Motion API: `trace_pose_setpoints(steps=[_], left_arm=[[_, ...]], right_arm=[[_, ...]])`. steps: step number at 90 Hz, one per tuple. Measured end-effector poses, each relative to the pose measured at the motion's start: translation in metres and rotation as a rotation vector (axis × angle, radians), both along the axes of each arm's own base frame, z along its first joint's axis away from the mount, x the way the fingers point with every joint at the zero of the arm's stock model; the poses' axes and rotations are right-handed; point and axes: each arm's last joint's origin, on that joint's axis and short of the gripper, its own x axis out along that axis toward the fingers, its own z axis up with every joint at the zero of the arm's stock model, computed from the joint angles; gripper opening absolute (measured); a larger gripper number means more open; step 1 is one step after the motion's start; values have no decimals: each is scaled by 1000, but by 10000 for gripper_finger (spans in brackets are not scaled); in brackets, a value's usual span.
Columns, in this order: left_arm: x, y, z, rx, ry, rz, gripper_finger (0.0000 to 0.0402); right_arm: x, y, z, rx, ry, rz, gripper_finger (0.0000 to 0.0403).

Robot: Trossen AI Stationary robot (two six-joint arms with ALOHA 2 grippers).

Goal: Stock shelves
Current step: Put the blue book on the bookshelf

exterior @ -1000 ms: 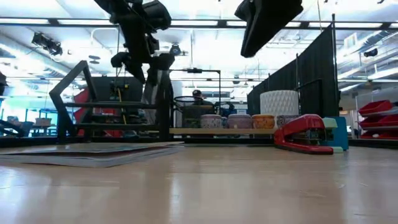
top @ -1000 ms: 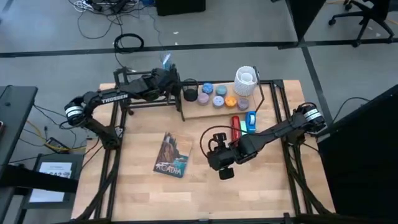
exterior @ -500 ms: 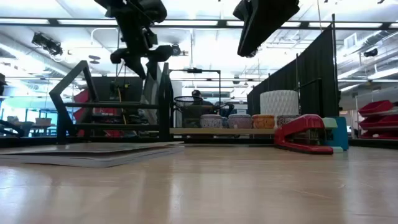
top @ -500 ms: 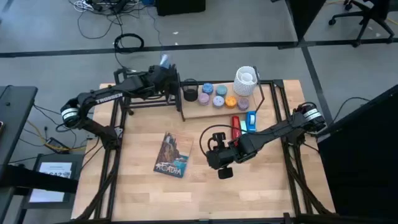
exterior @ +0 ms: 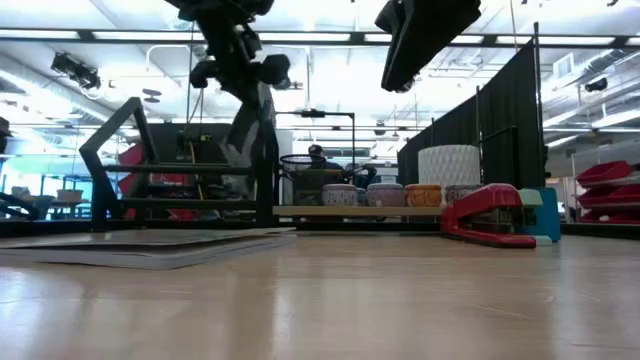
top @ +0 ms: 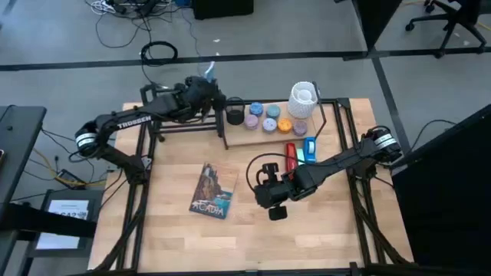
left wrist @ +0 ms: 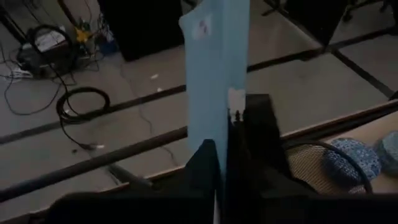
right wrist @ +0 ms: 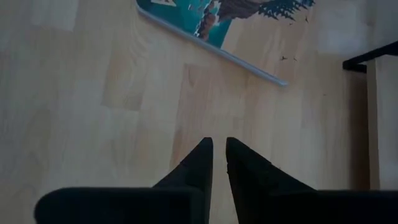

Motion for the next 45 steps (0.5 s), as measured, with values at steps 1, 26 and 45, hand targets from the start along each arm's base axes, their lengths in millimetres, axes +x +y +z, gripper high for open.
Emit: trace_pose_setpoints(steps=[1, 26, 45], left_arm=[[1, 0, -1, -2, -2, 4, 4], [11, 1, -15, -52, -76, 67, 17], [11, 1, -16, -65, -74, 59, 71]], right_arm=[[0, 0, 0, 0, 0, 0, 20], [0, 0, 0, 1, -1, 0, 20], [0, 0, 0, 1, -1, -1, 20]])
